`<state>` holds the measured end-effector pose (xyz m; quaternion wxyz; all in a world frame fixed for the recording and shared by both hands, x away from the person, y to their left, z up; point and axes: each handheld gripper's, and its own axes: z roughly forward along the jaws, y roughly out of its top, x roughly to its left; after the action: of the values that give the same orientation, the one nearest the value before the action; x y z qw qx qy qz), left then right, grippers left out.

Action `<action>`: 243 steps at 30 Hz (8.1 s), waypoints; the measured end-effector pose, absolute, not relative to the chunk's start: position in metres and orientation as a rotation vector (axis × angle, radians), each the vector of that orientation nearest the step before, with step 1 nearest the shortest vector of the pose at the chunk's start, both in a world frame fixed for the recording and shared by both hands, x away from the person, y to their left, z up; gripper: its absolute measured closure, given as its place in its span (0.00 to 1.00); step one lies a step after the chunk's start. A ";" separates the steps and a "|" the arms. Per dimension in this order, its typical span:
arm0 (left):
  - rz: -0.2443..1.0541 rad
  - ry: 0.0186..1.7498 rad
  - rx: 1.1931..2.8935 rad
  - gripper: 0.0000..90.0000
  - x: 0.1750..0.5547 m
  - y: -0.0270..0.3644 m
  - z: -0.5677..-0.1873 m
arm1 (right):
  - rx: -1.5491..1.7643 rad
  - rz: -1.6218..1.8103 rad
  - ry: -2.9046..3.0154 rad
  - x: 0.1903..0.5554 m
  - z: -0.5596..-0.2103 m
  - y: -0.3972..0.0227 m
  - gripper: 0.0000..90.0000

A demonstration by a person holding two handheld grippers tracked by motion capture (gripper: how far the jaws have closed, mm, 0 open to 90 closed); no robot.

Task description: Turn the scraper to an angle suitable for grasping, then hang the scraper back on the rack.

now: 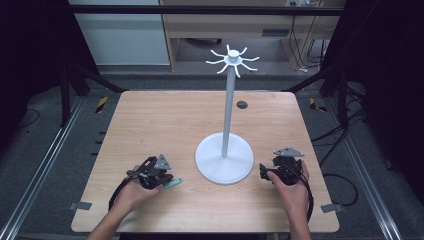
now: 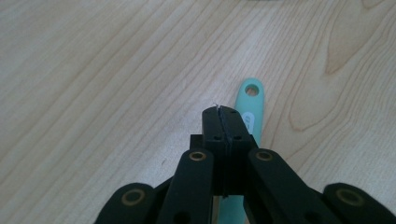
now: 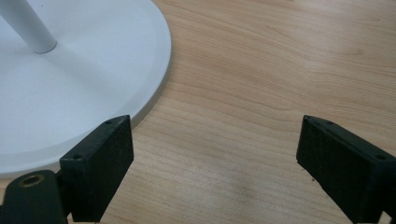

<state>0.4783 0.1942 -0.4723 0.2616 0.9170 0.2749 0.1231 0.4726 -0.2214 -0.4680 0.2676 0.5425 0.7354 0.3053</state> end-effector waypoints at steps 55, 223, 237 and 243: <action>0.156 0.707 2.825 0.75 0.495 0.160 -0.461 | 1.469 0.825 2.011 0.475 -0.470 -0.222 0.12; 0.529 0.606 1.943 0.82 0.479 0.127 -0.176 | 1.457 0.866 2.013 0.472 -0.467 -0.219 0.11; 0.510 0.590 1.927 0.82 0.481 0.105 -0.161 | 1.459 0.863 2.014 0.472 -0.468 -0.220 0.11; 0.501 0.574 1.922 0.82 0.479 0.099 -0.157 | 1.457 0.865 2.016 0.472 -0.468 -0.221 0.11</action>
<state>0.4790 0.0987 -0.1573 0.5116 0.7988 0.2384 0.2081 0.4719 -0.2207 -0.4679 0.2514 0.5357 0.7409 0.3178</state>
